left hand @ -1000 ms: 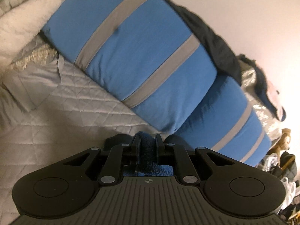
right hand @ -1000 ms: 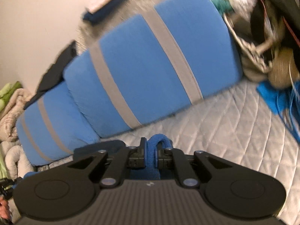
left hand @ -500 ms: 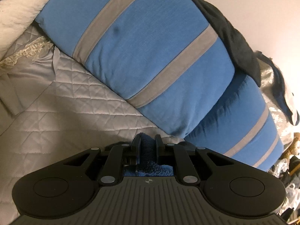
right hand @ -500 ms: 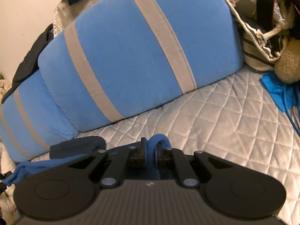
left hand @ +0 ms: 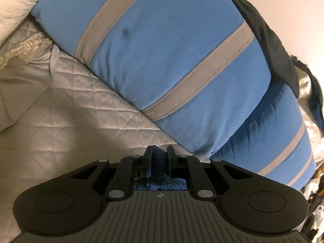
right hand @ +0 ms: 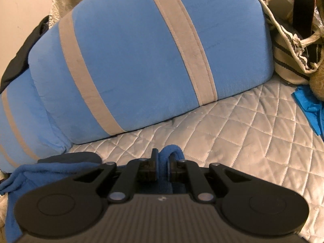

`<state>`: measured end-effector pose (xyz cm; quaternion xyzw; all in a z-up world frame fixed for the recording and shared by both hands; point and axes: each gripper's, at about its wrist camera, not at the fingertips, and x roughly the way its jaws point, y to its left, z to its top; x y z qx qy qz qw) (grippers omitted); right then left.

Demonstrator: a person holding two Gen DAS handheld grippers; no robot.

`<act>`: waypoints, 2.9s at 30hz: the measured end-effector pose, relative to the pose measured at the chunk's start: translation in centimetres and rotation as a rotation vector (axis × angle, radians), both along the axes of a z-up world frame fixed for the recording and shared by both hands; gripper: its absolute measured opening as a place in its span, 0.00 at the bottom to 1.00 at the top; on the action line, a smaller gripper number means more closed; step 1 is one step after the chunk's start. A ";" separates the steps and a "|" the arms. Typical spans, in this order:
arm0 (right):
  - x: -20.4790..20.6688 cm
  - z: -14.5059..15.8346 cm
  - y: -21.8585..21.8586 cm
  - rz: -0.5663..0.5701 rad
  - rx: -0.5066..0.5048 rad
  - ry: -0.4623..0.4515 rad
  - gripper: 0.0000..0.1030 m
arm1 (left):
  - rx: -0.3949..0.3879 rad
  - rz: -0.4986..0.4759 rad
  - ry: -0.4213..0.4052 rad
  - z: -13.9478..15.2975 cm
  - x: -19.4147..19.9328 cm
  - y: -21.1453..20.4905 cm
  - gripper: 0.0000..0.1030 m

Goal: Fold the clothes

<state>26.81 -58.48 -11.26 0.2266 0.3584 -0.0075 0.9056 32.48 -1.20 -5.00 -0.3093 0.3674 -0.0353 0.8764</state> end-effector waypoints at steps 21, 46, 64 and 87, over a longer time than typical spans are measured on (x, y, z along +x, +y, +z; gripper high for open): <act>1.6 -3.1 0.3 -0.045 -0.001 0.030 0.27 | -0.100 0.053 0.020 -3.8 1.6 0.4 0.27; -3.4 -0.7 12.3 0.332 -0.529 -0.144 0.99 | 0.597 -0.325 -0.107 -1.5 -2.7 -11.3 0.71; -3.7 -8.0 11.1 0.271 -0.376 -0.164 0.99 | 0.645 -0.326 -0.123 -9.1 -2.4 -10.2 0.87; -4.0 -7.9 10.4 0.247 -0.339 -0.172 0.99 | 0.658 -0.299 -0.087 -7.7 -2.7 -10.1 0.87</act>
